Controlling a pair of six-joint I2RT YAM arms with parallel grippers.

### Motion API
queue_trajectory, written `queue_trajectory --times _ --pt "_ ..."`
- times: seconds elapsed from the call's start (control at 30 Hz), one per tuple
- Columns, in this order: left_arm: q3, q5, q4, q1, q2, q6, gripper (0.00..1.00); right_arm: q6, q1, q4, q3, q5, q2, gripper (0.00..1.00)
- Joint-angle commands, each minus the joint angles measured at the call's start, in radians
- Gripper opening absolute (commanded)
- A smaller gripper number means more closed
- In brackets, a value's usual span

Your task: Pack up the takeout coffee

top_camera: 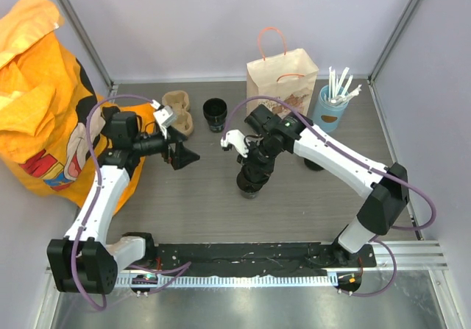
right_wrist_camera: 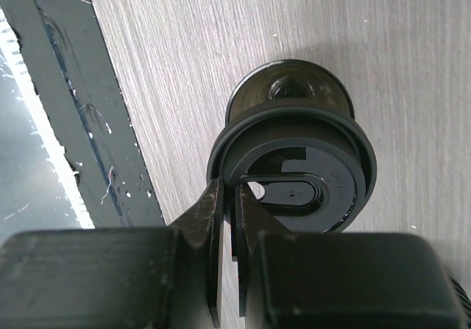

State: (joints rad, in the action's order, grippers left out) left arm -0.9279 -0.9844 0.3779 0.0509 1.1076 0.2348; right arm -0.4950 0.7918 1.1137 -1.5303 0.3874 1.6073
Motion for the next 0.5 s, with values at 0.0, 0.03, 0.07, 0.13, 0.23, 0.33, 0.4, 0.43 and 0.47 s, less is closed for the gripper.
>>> queue_trajectory --times 0.0,0.03,0.07,0.13,0.23,0.33,0.4,0.43,0.47 --pt "0.089 0.028 -0.127 0.001 -0.055 -0.048 1.0 0.062 0.018 -0.078 0.039 -0.021 0.017 0.01" --pt "0.09 0.071 -0.129 0.001 -0.063 -0.049 1.0 0.071 0.02 -0.109 0.057 -0.051 0.019 0.01" --pt "0.086 0.096 -0.12 0.001 -0.064 -0.055 1.0 0.081 0.021 -0.123 0.064 -0.064 0.025 0.01" --pt "0.074 0.102 -0.109 0.001 -0.068 -0.046 1.0 0.096 0.027 -0.144 0.07 -0.091 0.031 0.01" --pt "0.07 0.098 -0.103 0.001 -0.075 -0.049 1.0 0.11 0.038 -0.152 0.058 -0.117 0.043 0.01" --pt "0.075 0.104 -0.102 0.001 -0.078 -0.054 1.0 0.113 0.05 -0.147 0.047 -0.14 0.057 0.01" --pt "0.077 0.108 -0.093 0.001 -0.083 -0.045 1.0 0.111 0.066 -0.147 0.048 -0.157 0.066 0.01" --pt "0.077 0.11 -0.093 0.001 -0.084 -0.045 1.0 0.111 0.07 -0.149 0.048 -0.159 0.071 0.01" --pt "0.077 0.112 -0.093 0.001 -0.084 -0.043 0.99 0.11 0.081 -0.147 0.048 -0.163 0.074 0.01"
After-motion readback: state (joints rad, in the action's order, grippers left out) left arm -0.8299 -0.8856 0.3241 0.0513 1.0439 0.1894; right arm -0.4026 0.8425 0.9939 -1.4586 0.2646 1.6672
